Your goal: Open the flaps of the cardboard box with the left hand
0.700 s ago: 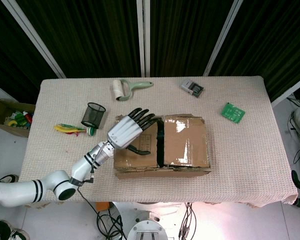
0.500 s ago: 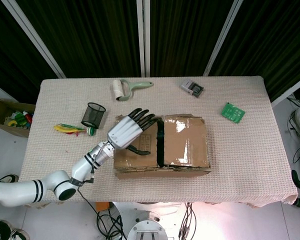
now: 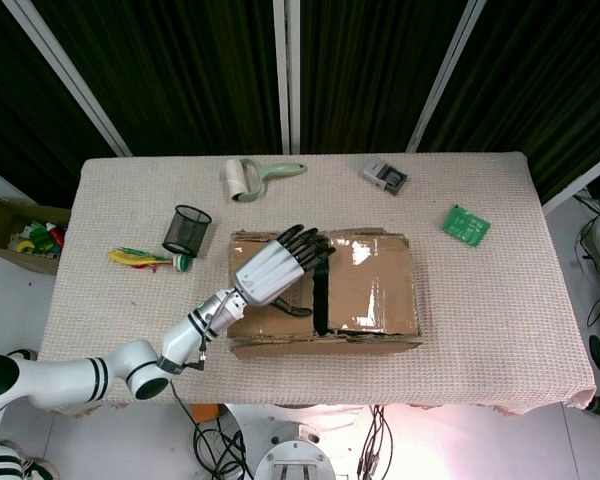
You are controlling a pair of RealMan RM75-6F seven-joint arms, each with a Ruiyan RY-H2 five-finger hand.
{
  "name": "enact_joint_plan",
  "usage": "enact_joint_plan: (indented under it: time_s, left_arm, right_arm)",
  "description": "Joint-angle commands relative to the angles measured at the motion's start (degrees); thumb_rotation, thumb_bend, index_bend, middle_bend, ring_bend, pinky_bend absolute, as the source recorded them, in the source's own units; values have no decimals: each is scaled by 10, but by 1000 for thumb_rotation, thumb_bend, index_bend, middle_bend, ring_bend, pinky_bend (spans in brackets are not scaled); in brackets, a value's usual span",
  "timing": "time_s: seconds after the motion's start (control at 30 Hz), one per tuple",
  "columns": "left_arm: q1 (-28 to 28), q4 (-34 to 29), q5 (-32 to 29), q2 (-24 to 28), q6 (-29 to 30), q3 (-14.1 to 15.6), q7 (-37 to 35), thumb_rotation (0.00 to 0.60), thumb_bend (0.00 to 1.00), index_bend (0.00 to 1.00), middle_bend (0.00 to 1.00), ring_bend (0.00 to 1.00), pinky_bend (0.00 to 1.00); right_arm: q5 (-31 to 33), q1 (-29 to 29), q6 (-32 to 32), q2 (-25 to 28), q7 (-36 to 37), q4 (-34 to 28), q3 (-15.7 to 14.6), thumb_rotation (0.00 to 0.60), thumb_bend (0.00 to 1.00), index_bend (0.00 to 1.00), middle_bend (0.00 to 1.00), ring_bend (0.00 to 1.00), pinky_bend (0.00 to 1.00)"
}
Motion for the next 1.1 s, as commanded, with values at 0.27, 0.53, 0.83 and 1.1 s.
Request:
enact_joint_plan:
  time_s: [0.27,0.53,0.83,1.1]
  left_arm:
    - [-22,79,36,-63,31,0,-46,546,0,102,134,85,165]
    - [-37,105,34,-88,33,-10,-76,557,0,102,134,86,165]
    - [-62,116,9,-109,18,-39,-97,559,0,102,134,86,166]
    - [-88,86,-22,-113,-3,-69,-80,564,0,102,134,86,165]
  right_arm:
    - [10,2,-13,2,-1,-3,2,600,394,0,0,0,0]
    - [16,3,-20,-1,3,6,3,600,395,0,0,0,0]
    - [21,3,-26,-7,7,15,3,600,394,0,0,0,0]
    - [24,5,-29,-15,28,33,6,600,395,0,0,0,0]
